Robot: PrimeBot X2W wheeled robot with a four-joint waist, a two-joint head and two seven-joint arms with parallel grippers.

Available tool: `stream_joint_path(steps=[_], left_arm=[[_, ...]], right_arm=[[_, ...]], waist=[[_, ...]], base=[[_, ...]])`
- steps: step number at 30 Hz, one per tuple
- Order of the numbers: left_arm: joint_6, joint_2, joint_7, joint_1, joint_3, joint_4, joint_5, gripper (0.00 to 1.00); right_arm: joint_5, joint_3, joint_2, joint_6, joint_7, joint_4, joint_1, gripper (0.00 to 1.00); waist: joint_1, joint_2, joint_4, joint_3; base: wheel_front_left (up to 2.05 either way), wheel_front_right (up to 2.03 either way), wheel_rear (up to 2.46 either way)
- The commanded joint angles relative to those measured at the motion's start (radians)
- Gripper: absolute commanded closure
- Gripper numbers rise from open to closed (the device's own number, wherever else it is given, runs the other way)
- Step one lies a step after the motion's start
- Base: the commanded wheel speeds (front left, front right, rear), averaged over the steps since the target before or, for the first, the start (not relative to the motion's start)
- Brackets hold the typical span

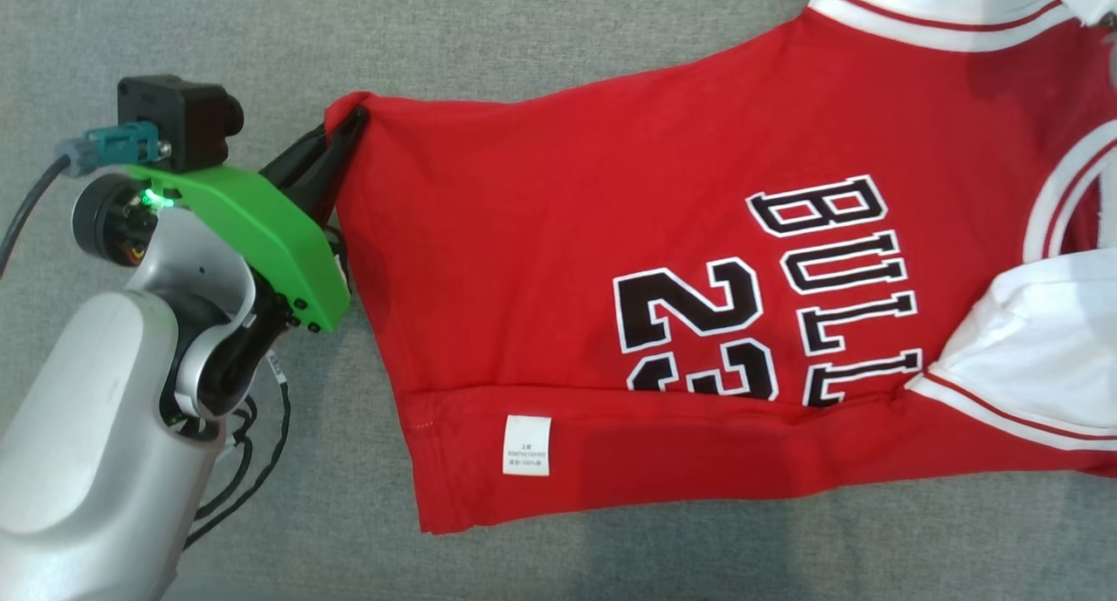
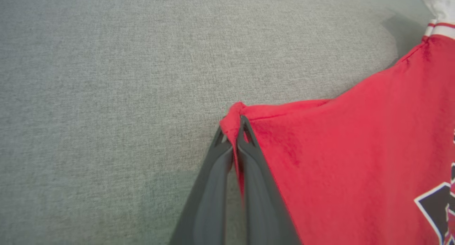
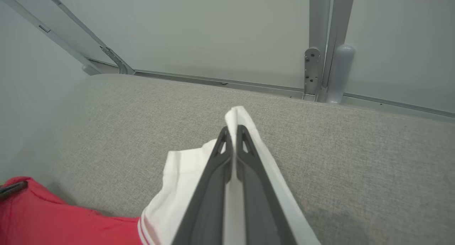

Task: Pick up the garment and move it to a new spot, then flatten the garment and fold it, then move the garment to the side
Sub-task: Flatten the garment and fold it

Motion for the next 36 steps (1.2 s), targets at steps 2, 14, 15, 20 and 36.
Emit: stream_joint_path(steps=[2, 14, 15, 20, 36], left_arm=[[0.015, 0.017, -0.008, 0.046, 0.008, -0.025, -0.001, 1.0], [0.087, 0.078, -0.066, 0.322, 0.07, -0.197, -0.043, 1.0], [0.092, 0.079, -0.069, 0.341, 0.072, -0.21, -0.047, 1.0], [0.113, 0.077, -0.078, 0.432, 0.073, -0.255, -0.06, 1.0], [0.123, 0.063, -0.12, 0.518, 0.078, -0.236, -0.082, 1.0]], right_arm=[[0.033, 0.012, -0.028, 0.0, -0.047, -0.045, 0.058, 1.0], [0.169, -0.006, -0.148, 0.0, -0.249, -0.249, 0.415, 1.0], [0.177, -0.011, -0.148, 0.0, -0.263, -0.264, 0.448, 1.0], [0.195, -0.018, -0.131, 0.0, -0.326, -0.299, 0.589, 1.0], [0.194, 0.0, -0.081, 0.0, -0.412, -0.308, 0.735, 1.0]], waist=[[-0.0001, 0.0, -0.042, -0.046], [-0.0001, 0.0, -0.114, -0.179], [-0.0001, 0.0, -0.117, -0.184], [-0.0001, 0.0, -0.138, -0.195], [-0.0001, 0.0, -0.157, -0.214]], base=[[0.0, 0.0, 0.0], [0.0, 0.0, 0.0], [0.0, 0.0, 0.0], [0.0, 0.0, 0.0], [0.0, 0.0, 0.0]])
